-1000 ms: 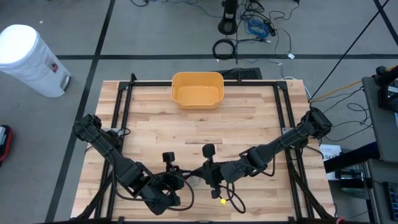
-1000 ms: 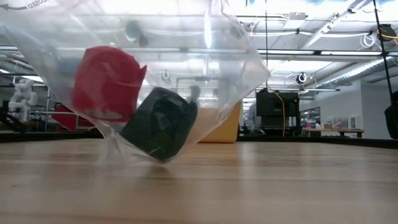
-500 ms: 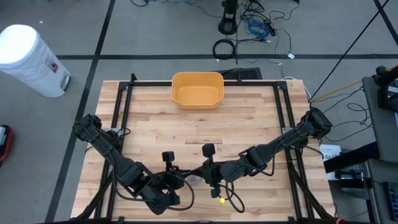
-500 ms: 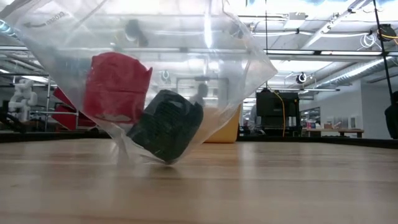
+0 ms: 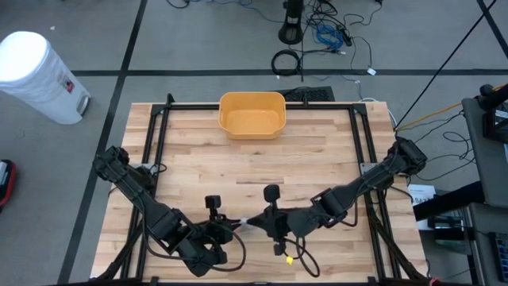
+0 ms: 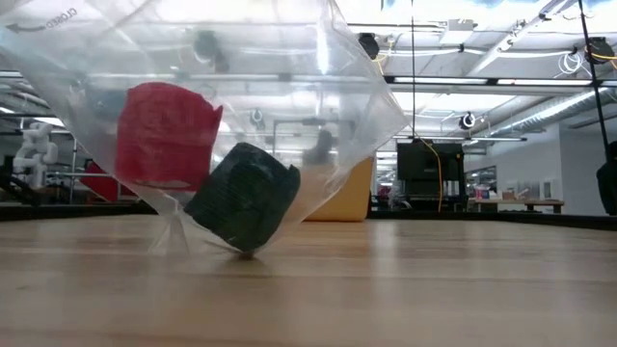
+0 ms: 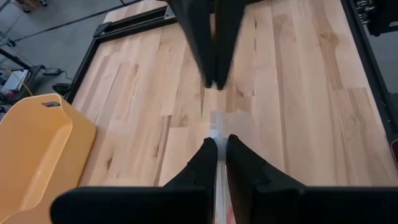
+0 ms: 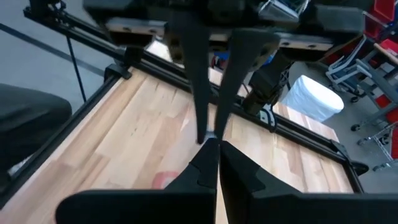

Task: Roll bandage
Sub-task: Close the transparent zip bag

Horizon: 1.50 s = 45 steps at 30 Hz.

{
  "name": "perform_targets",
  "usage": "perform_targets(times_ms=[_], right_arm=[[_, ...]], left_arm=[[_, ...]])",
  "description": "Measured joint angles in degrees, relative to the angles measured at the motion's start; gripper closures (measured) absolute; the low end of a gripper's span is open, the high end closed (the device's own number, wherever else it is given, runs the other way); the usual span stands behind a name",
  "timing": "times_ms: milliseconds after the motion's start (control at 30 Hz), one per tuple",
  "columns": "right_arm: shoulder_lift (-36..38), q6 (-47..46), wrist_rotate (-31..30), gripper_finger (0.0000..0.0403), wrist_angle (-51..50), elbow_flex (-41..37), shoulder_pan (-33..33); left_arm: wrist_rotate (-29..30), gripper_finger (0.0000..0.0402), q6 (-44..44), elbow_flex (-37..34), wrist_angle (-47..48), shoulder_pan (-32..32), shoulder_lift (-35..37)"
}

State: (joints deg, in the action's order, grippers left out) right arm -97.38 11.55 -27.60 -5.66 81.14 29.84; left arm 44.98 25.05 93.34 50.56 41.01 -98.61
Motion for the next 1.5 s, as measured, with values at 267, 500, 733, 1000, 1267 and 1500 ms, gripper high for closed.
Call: perform_targets(times_ms=[267,500,733,1000,1267,1500], right_arm=[[0.41,-1.03,-0.98,0.0402,-0.85,-0.02,0.66],[0.36,-4.18,-0.88,0.0360,-2.06,-0.02,0.60],[-1.19,-4.87,0.86,0.0268,0.40,-0.02,-0.28],[-2.06,-4.21,2.73,0.0269,2.26,-0.04,-2.09],[-2.15,-3.75,8.23,0.0365,2.50,-0.04,-2.66],[-2.17,-3.21,8.22,0.0399,2.49,-0.04,-2.87]], left_arm=[[0.03,0.0379,0.07,0.00,-0.01,0.33,0.00],[0.08,0.0379,0.05,0.00,-0.08,0.26,0.00],[0.12,0.0379,-0.12,0.00,-0.32,0.26,0.00],[0.43,0.0379,-0.28,0.00,-0.33,0.26,0.00],[0.40,0.0379,-0.43,0.00,-0.33,0.26,0.00],[0.38,0.0379,-0.43,0.00,-0.53,0.26,0.00]])
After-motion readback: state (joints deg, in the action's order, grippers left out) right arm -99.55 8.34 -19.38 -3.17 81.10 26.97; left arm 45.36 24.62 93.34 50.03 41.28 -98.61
